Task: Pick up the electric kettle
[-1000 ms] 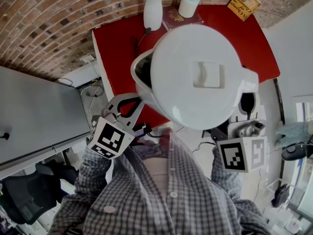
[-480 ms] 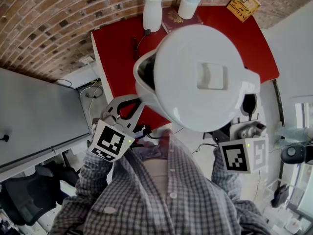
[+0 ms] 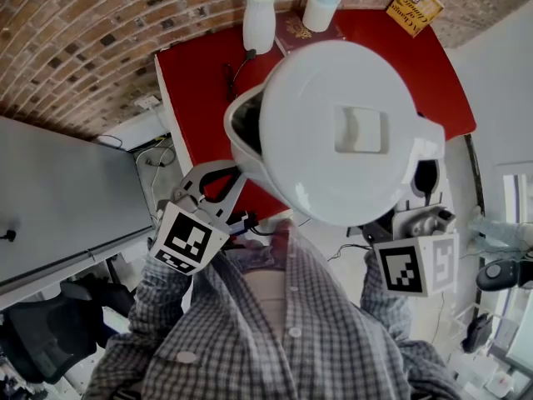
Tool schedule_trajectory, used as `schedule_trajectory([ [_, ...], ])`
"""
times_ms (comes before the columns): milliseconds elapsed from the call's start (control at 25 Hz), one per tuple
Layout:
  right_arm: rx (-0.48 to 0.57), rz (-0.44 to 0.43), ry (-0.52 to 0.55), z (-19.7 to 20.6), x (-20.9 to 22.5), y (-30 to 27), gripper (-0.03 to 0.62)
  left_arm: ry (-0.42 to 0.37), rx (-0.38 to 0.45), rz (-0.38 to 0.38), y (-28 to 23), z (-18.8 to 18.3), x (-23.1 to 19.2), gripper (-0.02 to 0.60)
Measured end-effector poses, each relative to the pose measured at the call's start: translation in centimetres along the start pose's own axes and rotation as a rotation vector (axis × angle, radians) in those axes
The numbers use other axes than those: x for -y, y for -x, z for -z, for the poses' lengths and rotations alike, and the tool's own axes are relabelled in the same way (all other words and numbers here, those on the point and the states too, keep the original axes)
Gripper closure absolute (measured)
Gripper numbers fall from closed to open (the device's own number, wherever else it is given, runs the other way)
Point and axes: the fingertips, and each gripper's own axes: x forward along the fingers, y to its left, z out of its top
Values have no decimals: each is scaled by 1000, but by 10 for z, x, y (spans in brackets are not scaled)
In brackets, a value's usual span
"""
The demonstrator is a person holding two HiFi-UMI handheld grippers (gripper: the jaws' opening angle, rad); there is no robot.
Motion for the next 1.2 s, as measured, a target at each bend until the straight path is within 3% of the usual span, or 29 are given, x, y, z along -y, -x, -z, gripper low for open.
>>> schedule_trajectory([
  [1200,-12,-10,-5,3,2,3,429,-1,-17,1,-1,2,3,581],
])
